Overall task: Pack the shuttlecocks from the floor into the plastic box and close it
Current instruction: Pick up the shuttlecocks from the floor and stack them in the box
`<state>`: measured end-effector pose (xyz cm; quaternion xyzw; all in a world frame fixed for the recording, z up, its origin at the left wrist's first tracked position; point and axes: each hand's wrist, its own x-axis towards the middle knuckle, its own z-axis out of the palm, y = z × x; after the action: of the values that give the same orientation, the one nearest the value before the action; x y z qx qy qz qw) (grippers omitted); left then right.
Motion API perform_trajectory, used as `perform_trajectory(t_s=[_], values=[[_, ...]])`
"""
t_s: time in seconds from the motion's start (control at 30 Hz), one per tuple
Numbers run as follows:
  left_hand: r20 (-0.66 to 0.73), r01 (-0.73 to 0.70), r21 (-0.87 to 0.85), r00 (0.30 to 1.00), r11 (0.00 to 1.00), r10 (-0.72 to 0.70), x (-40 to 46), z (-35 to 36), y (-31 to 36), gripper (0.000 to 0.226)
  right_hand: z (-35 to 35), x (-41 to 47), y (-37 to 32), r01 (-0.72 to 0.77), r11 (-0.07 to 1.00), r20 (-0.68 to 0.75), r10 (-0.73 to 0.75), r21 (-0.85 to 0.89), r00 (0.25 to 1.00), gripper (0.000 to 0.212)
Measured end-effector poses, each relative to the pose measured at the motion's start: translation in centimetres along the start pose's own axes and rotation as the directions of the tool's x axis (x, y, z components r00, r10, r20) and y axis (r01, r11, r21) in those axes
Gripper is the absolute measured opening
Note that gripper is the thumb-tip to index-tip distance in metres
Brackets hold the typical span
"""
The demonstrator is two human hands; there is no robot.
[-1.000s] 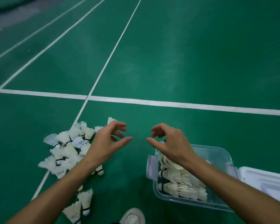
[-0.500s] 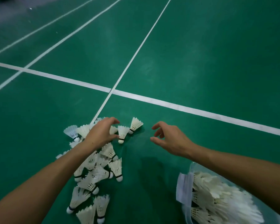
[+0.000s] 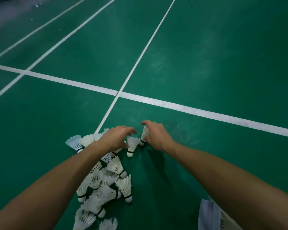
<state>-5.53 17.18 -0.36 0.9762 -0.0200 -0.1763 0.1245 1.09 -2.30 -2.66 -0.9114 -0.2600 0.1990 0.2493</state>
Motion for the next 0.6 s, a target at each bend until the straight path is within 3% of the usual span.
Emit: perform_trajectory(t_s=[0.27,0.43,0.6], values=[[0.017,-0.011,-0.167,1.0,0.986,0.014,-0.1,0.6,-0.9,0.036,0.8,-0.7,0.9,-0.053,0.989,-0.046,0.059,0.136,0.997,0.061],[-0.085,-0.048,-0.298,0.996,0.953,0.023,-0.9,-0.3,0.7,0.036,-1.4,-3.1,1.7,0.006,0.971,-0.086,0.015,0.238,0.996,0.063],[-0.205,-0.119,-0.465,0.979,0.877,0.024,-2.7,-2.7,5.9,0.019,-7.3,-8.2,2.8,0.101,0.955,-0.167,-0.056,0.278,0.984,0.065]])
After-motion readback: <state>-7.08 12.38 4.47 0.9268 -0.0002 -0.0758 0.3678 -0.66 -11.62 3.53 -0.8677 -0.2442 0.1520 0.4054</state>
